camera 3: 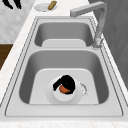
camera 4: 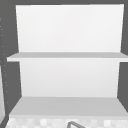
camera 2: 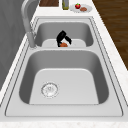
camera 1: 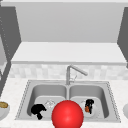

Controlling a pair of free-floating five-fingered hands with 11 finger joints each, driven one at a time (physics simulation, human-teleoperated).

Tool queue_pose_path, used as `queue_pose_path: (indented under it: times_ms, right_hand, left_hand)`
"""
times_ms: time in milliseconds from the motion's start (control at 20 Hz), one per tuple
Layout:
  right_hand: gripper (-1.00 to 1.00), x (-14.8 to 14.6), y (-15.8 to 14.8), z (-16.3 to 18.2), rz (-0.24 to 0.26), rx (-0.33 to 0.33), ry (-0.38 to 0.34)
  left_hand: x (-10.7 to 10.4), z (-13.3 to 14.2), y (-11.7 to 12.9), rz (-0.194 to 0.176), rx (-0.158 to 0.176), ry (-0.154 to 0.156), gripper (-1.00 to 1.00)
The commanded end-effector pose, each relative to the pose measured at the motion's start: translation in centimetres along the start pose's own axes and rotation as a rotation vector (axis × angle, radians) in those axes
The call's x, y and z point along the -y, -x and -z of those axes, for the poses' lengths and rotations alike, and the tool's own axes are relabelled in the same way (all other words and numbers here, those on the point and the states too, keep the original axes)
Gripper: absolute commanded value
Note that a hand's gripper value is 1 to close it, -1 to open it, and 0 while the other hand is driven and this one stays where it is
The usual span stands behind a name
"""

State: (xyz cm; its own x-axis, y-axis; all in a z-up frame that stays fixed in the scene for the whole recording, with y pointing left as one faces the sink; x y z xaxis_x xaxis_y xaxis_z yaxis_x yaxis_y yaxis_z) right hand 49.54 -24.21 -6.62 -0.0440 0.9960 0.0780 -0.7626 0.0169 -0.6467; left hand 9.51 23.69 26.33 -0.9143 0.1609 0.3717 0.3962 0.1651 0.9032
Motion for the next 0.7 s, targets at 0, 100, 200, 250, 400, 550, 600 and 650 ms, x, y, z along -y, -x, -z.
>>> queue_pose_path:
  times_ms: [0,100,200,250,400,550,600,650]
  right_hand:
    - [-1.00,0.0,0.6,-2.0,0.001,-0.007,0.105]
    - [-1.00,0.7,0.7,-2.6,-0.001,-0.011,0.100]
    - [-1.00,1.5,1.1,-3.4,-0.006,-0.011,0.074]
    - [-1.00,2.3,0.9,-3.5,-0.006,-0.011,0.051]
    - [-1.00,3.4,1.6,-5.4,-0.023,-0.006,0.038]
    - [-1.00,4.6,2.5,-7.6,-0.027,0.000,0.093]
    - [-1.00,4.9,2.8,-8.4,-0.028,0.002,0.112]
    - [-1.00,5.3,3.0,-9.1,-0.029,0.004,0.126]
  left_hand:
    - [0.0,0.0,0.0,0.000,0.000,0.000,0.00]
    - [0.0,0.0,0.0,0.000,0.000,0.000,0.00]
    - [0.0,0.0,0.0,0.000,0.000,0.000,0.00]
    - [0.0,0.0,0.0,0.000,0.000,0.000,0.00]
    - [0.0,0.0,0.0,0.000,0.000,0.000,0.00]
    - [0.0,0.0,0.0,0.000,0.000,0.000,0.00]
    - [0.0,0.0,0.0,0.000,0.000,0.000,0.00]
    - [0.0,0.0,0.0,0.000,0.000,0.000,0.00]
